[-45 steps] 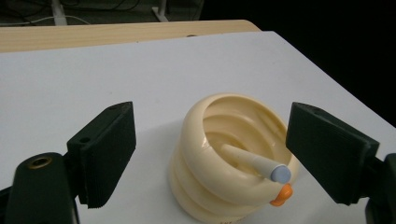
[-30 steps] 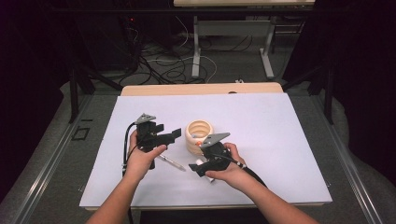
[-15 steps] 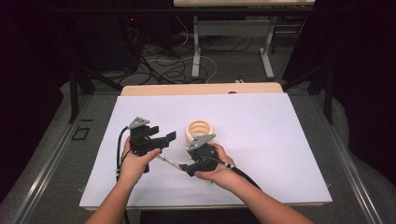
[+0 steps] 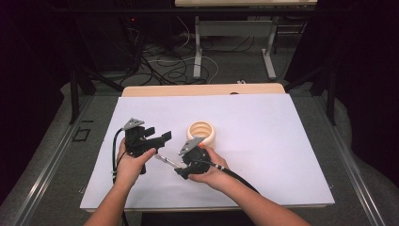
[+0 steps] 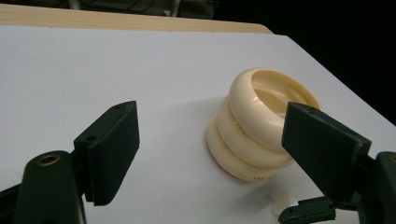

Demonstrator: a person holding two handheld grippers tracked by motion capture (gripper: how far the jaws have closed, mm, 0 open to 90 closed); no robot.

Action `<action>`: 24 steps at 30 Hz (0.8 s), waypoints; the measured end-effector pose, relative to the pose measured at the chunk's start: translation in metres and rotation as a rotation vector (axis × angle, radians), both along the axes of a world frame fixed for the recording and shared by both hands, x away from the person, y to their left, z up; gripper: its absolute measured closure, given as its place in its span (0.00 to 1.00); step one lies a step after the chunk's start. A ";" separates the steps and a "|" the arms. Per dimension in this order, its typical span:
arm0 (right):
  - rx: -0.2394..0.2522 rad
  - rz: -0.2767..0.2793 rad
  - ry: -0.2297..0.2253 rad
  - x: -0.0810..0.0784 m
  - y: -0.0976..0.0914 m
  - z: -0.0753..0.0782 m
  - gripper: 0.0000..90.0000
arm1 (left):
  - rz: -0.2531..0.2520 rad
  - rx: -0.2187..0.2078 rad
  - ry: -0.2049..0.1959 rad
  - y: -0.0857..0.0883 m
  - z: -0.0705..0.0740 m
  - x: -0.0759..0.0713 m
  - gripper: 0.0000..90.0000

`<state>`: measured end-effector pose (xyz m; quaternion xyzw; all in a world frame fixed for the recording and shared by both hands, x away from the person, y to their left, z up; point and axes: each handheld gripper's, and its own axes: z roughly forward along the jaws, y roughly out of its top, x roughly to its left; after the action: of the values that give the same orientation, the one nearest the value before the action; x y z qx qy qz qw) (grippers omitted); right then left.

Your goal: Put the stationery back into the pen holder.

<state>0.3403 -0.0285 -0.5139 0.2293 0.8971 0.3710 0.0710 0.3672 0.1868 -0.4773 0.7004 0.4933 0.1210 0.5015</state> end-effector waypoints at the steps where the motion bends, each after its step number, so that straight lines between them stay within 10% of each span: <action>1: -0.002 -0.006 0.006 0.000 0.002 -0.001 0.52 | 0.003 -0.001 0.004 0.001 0.000 0.000 0.22; 24: -0.040 -0.047 0.041 0.016 0.020 -0.022 0.69 | 0.028 -0.011 0.011 0.008 -0.003 0.002 0.22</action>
<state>0.3558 -0.0089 -0.5362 0.2562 0.9000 0.3465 0.0656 0.3697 0.1946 -0.4800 0.6914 0.5065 0.1213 0.5007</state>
